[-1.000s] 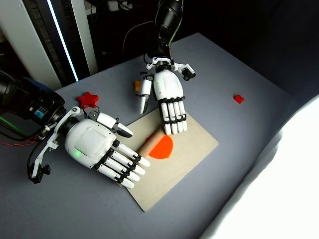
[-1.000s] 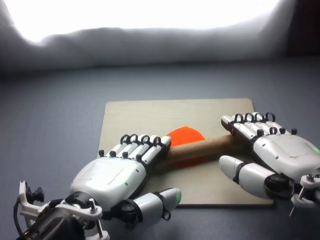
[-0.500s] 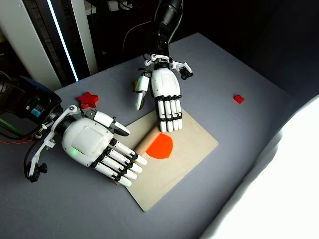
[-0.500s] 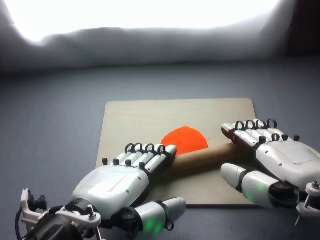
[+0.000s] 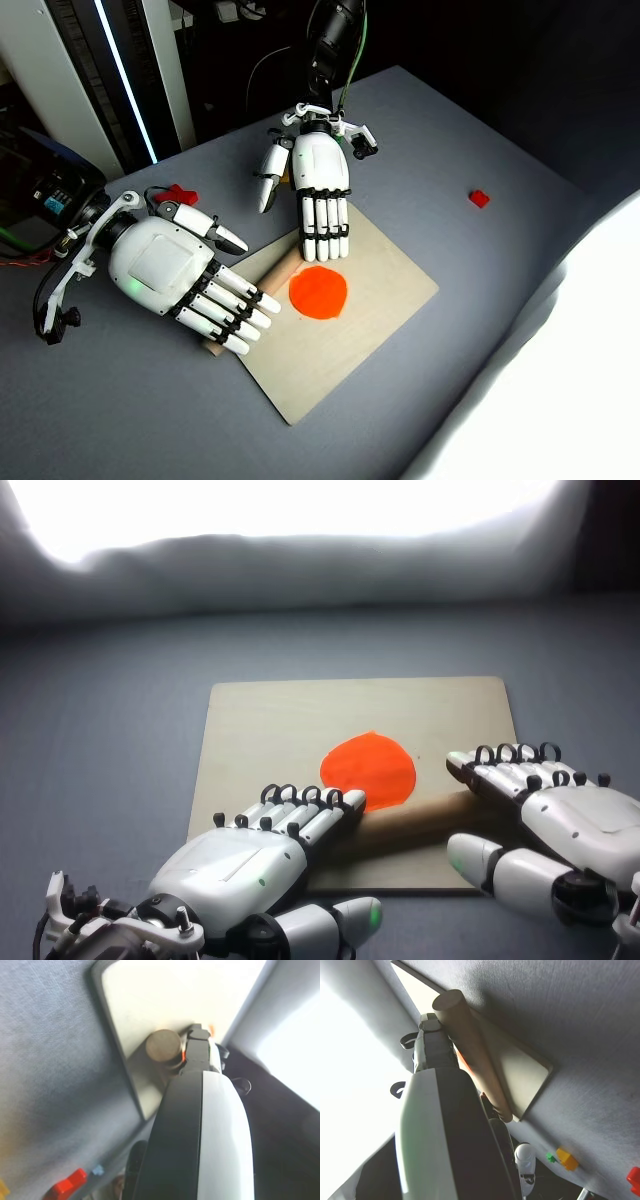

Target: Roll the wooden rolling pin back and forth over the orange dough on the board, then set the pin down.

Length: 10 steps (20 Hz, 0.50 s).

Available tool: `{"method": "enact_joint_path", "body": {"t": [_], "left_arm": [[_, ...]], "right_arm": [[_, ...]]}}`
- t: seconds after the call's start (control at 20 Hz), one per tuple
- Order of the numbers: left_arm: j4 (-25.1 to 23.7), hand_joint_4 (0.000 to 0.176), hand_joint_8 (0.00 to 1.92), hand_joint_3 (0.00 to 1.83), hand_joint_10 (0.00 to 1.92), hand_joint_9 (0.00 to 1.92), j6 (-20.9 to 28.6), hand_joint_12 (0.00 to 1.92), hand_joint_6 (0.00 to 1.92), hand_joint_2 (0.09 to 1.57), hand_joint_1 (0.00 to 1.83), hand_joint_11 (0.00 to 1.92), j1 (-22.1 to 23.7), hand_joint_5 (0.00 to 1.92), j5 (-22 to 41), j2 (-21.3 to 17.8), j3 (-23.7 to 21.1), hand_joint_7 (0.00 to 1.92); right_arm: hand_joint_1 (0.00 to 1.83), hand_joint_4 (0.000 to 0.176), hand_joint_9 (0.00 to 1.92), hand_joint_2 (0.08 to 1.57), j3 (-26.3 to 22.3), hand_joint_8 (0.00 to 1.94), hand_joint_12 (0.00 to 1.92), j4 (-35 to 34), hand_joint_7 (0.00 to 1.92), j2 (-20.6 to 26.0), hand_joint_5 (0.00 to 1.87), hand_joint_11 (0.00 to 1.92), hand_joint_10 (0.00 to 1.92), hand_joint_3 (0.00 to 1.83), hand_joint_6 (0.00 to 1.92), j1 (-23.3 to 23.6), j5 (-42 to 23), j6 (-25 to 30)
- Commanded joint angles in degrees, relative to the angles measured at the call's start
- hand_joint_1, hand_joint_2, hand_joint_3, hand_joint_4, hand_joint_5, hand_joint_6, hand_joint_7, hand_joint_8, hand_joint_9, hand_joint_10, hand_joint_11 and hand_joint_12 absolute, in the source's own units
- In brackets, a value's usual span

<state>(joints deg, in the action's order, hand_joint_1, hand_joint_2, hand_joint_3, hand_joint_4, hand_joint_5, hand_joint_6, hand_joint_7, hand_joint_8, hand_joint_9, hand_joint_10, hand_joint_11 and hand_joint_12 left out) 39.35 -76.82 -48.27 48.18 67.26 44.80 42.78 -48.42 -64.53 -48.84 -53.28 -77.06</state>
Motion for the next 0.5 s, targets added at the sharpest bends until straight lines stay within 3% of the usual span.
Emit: {"method": "enact_joint_path", "body": {"t": [0.0, 0.45], "left_arm": [[-2.16, 0.000, 0.00, 0.00, 0.00, 0.00, 0.15, 0.00, 0.00, 1.39, 0.00, 0.00, -0.26, 0.00, 1.68, -0.01, -0.50, 0.00], [-2.16, 0.000, 0.00, 0.00, 0.00, 0.00, -3.94, 0.00, 0.00, 1.39, 0.00, 0.00, -0.91, 0.00, 3.64, 1.81, 1.71, 0.00]], "right_arm": [[0.00, 0.000, 0.00, 1.51, -0.32, 0.00, 0.00, 2.55, 0.01, 0.32, 0.03, 0.00, 0.00, 0.00, 0.00, -0.14, -4.25, 0.19], [0.00, 0.000, 0.00, 1.51, -0.56, 0.01, 0.00, 2.56, 0.02, 0.35, 0.04, 0.00, 0.00, 0.00, 0.01, -1.13, -5.17, -0.10]]}}
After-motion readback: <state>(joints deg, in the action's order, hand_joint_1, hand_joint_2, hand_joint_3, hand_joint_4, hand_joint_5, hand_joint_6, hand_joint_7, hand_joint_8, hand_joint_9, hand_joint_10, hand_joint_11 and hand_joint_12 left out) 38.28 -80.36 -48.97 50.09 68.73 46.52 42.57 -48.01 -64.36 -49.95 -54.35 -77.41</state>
